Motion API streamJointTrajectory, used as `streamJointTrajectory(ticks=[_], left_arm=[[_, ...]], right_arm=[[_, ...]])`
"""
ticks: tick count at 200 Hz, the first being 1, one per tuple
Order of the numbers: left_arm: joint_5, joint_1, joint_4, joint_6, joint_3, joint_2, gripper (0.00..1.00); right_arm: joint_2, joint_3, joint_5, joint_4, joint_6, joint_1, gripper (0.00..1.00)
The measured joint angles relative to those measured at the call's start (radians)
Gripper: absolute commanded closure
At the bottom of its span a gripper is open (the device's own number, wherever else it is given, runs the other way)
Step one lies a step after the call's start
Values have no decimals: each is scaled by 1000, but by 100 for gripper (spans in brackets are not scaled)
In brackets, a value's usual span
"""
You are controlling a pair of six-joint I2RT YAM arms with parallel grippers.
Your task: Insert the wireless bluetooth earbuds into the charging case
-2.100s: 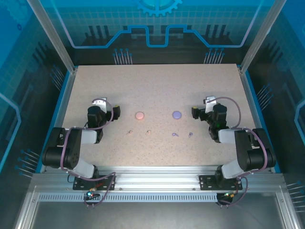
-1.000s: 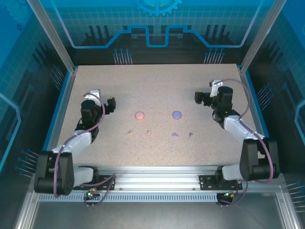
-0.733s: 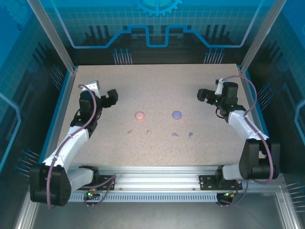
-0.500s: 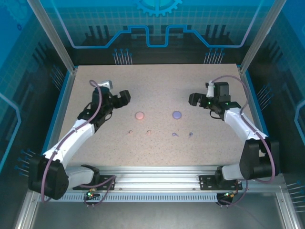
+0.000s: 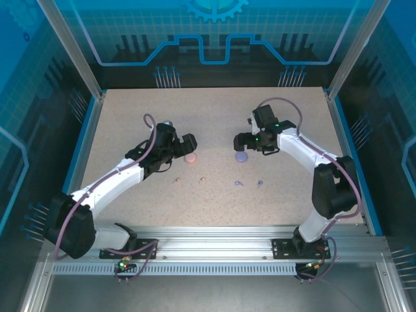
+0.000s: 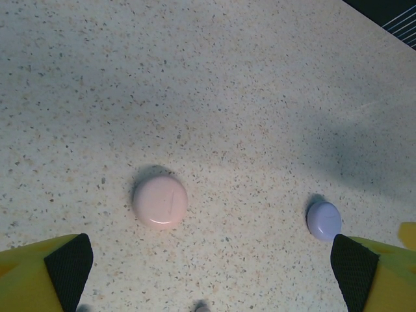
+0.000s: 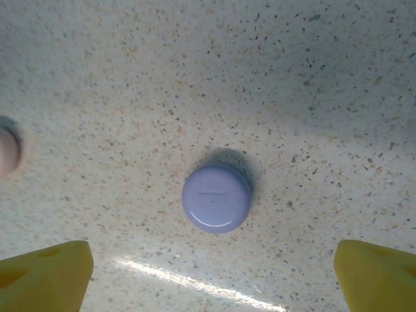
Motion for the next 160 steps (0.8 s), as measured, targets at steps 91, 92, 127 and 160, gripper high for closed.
streamJointTrajectory(ticks=[91, 92, 127, 160], left_arm=[[12, -35, 6, -18, 61, 114, 1], [12, -35, 6, -18, 61, 114, 1], [22, -37, 10, -18, 66, 117, 1], [31, -37, 16, -18, 66, 117, 1]], right_arm=[[229, 160, 140, -142, -13, 79, 16], [233, 161, 139, -143, -16, 79, 16], [306, 199, 140, -161, -6, 79, 19], [327, 207, 145, -171, -3, 79, 20]])
